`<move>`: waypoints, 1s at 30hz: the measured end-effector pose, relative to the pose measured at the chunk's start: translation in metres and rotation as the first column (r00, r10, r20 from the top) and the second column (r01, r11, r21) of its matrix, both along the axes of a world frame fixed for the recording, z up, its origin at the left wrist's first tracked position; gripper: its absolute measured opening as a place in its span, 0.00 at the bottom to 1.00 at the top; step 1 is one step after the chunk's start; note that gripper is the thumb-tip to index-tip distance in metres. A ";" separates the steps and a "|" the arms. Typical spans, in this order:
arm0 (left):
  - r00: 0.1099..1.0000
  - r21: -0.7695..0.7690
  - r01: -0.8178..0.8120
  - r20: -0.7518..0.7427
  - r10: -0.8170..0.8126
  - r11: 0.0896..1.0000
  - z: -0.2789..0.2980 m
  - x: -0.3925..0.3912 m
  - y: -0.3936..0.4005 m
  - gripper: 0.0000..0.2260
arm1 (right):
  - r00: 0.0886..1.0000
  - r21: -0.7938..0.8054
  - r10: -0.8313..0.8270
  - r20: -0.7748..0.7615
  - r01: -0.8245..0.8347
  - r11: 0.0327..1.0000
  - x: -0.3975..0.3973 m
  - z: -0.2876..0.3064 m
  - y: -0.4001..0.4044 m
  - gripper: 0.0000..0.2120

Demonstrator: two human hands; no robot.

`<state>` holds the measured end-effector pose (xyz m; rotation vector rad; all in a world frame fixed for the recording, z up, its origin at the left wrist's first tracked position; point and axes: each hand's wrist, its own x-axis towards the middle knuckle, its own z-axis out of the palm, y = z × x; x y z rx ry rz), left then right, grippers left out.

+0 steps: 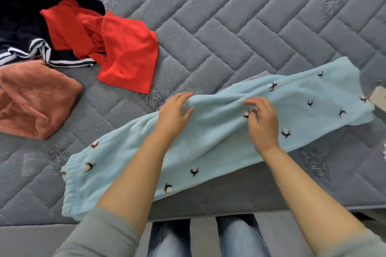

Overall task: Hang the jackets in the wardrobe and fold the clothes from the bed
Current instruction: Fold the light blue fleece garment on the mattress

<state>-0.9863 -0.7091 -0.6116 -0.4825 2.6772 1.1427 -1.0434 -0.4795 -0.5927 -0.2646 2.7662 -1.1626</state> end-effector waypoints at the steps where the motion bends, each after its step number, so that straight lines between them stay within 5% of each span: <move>1: 0.999 -0.040 0.038 0.028 -0.037 0.998 -0.007 -0.014 0.002 0.21 | 0.994 0.086 0.100 -0.043 -0.096 0.992 -0.026 -0.002 0.009 0.19; 4: 0.971 -0.108 0.222 0.116 -0.210 0.969 -0.024 -0.041 0.008 0.17 | 0.944 0.303 0.325 0.057 -0.327 0.895 -0.093 -0.013 0.029 0.22; 7: 0.943 -0.142 0.332 0.084 -0.322 0.933 -0.026 -0.044 0.019 0.08 | 0.843 0.377 0.497 0.203 -0.536 0.755 -0.133 -0.022 0.043 0.13; 12: 0.994 0.074 -0.053 0.102 0.046 0.996 -0.013 -0.030 -0.008 0.16 | 0.760 0.395 0.633 0.145 -0.632 0.667 -0.174 -0.024 0.067 0.12; 16: 0.974 -0.176 -0.016 0.221 0.055 0.984 -0.018 -0.031 -0.012 0.19 | 0.721 0.458 0.656 0.224 -0.672 0.582 -0.199 -0.030 0.088 0.11; 20: 0.959 -0.437 -0.002 0.254 0.126 0.899 -0.029 -0.047 0.005 0.15 | 0.814 0.531 0.570 0.115 -0.535 0.657 -0.209 -0.039 0.100 0.12; 24: 0.936 -0.487 -0.123 0.233 0.265 0.865 -0.028 -0.068 0.050 0.14 | 0.899 0.484 0.427 0.099 -0.418 0.769 -0.194 -0.053 0.106 0.11; 27: 0.999 -0.350 -0.030 0.030 0.043 0.936 -0.009 -0.085 0.119 0.18 | 0.989 0.281 0.136 0.055 -0.145 0.949 -0.183 -0.056 0.134 0.13; 30: 0.954 -0.269 0.282 -0.026 -0.300 0.921 -0.004 -0.102 0.196 0.20 | 0.993 0.203 -0.109 0.048 0.097 0.974 -0.180 -0.058 0.183 0.16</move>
